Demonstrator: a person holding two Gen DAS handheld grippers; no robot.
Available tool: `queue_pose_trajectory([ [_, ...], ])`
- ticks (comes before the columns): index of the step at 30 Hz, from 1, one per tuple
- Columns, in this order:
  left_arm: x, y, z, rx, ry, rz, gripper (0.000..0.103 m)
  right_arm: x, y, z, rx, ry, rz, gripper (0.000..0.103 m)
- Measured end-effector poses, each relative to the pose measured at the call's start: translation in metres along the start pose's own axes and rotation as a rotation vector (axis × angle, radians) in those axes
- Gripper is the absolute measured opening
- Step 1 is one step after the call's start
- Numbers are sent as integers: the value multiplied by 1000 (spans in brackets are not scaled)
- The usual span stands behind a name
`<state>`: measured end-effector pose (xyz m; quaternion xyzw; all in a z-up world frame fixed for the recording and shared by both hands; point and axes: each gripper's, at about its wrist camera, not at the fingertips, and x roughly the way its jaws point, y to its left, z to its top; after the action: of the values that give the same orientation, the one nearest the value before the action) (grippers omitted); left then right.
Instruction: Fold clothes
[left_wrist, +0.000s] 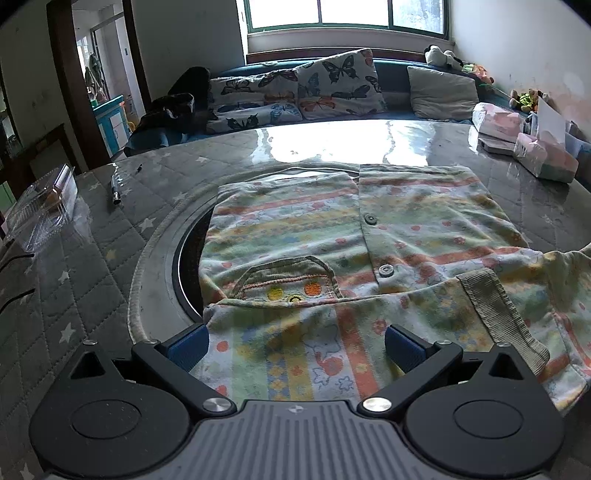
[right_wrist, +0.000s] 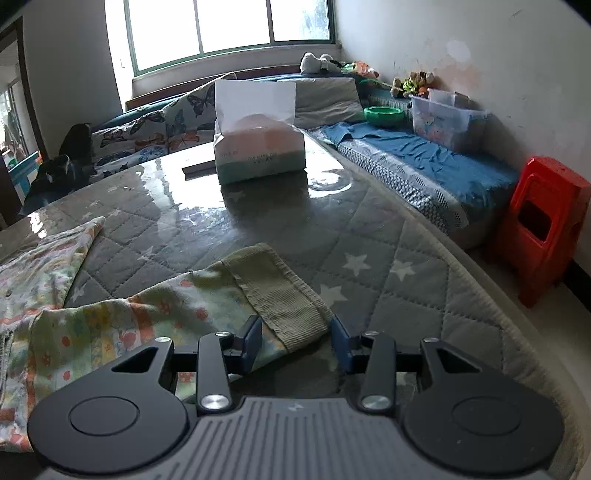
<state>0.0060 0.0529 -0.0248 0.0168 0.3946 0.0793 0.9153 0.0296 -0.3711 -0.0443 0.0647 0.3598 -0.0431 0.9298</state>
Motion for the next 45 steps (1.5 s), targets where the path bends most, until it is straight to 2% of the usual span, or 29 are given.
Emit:
queue_pose_trajectory([
  [1,0,0,0,-1,1,2,103,0,0,0,-1,-2,-1,40],
  [5,-1,2,-1,-6,3,5,103,-3,-4,0,34,-6,22,18],
  [10,-1,4,-2,-15,6,5,103,-11,0,3,53,-35,60,6],
  [17,-5,10,-3,-29,-4,2,103,-46,32,22,13,-137,186,5],
  [26,-15,30,-6,-77,-31,6,103,-84,117,45,-174,-188,424,5],
  [35,-24,67,-11,-153,-52,26,103,-92,218,50,-365,-166,600,4],
  [40,-28,90,-14,-196,-64,45,103,-96,277,34,-477,-126,684,4],
  [45,-29,110,-18,-241,-62,67,103,-100,319,17,-574,-85,746,4],
])
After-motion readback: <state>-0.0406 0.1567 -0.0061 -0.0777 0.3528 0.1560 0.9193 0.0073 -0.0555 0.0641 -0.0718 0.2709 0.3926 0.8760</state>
